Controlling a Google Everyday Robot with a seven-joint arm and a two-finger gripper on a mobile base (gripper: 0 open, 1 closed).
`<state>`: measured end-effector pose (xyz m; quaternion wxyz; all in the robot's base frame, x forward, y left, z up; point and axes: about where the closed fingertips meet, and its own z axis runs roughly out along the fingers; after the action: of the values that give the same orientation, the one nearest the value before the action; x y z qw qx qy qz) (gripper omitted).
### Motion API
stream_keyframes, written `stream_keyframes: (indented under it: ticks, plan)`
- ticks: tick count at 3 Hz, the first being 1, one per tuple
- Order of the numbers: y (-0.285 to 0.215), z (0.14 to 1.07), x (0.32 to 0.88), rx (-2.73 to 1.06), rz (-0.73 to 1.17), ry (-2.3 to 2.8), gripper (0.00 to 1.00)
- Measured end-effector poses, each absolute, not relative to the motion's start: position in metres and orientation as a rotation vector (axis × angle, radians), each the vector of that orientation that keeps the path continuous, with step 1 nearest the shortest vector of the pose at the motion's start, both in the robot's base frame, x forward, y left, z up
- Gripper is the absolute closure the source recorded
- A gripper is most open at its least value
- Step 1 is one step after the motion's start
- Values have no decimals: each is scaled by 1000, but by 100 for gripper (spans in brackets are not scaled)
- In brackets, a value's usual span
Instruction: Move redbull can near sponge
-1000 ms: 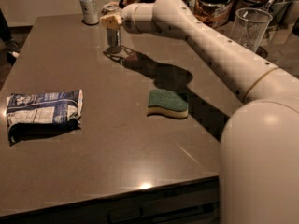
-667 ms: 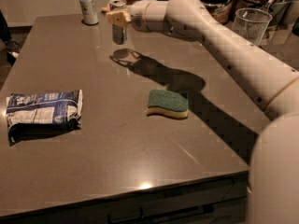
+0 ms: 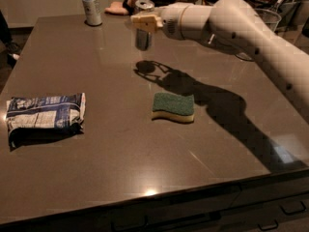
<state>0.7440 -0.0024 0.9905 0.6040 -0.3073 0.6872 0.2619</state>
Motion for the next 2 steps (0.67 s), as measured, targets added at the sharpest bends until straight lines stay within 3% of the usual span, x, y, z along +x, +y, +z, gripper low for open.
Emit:
stream_keyframes:
  ticks: [2]
  plan:
    - [-58,976,692,-722,566,1653,100]
